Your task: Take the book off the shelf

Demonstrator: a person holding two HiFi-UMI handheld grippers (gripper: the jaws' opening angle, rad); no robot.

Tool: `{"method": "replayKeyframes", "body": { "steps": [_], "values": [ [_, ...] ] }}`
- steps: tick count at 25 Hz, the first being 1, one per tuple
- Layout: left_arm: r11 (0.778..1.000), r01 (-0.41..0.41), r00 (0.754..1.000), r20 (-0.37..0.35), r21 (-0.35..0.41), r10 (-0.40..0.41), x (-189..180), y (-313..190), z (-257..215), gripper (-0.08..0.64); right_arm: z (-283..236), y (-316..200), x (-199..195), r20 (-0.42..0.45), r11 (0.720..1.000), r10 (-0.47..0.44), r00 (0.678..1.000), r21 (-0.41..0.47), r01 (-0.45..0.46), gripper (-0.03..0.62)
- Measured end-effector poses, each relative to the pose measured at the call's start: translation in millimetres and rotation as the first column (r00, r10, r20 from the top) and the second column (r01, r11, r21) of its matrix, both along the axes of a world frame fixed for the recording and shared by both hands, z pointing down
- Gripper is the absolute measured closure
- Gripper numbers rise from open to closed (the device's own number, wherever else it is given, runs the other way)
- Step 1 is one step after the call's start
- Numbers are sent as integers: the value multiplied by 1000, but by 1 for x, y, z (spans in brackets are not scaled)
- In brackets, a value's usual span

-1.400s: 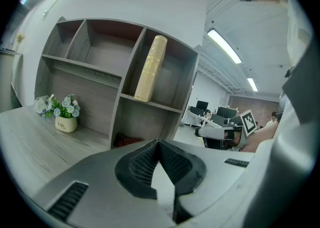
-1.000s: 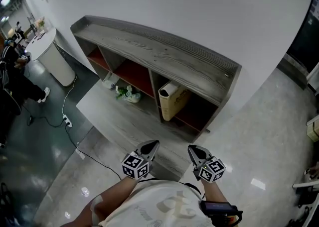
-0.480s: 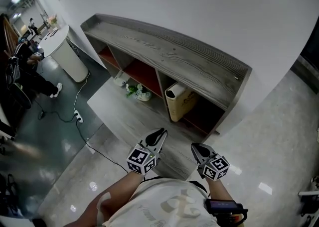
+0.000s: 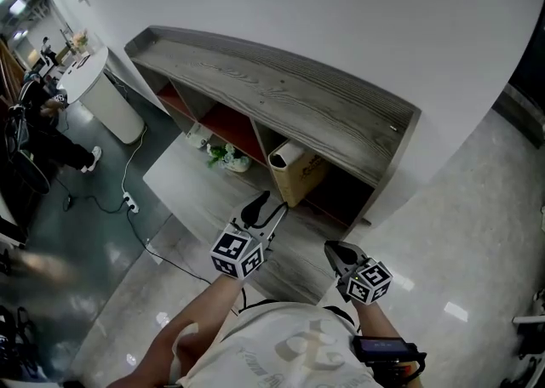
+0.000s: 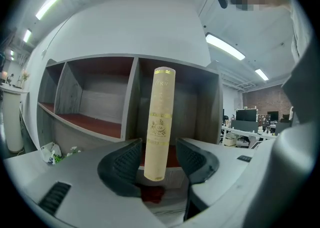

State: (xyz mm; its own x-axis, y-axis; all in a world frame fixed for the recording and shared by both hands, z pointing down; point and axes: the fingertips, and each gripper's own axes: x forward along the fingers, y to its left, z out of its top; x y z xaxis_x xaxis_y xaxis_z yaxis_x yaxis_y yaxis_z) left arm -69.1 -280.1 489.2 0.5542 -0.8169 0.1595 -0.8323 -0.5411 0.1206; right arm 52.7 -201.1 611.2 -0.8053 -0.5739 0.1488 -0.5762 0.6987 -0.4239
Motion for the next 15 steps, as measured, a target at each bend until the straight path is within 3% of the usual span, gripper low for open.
{"method": "replayKeyframes", "body": {
  "steps": [7, 15],
  "values": [
    [1000, -18, 1000, -10, -5, 18, 16, -23, -6, 266, 1, 4, 0, 1, 999, -40, 999, 2, 40, 589],
    [999, -42, 999, -2, 2, 42, 30, -45, -9, 264, 5, -2, 4, -5, 1000, -30, 1000, -7, 30, 589]
  ]
}}
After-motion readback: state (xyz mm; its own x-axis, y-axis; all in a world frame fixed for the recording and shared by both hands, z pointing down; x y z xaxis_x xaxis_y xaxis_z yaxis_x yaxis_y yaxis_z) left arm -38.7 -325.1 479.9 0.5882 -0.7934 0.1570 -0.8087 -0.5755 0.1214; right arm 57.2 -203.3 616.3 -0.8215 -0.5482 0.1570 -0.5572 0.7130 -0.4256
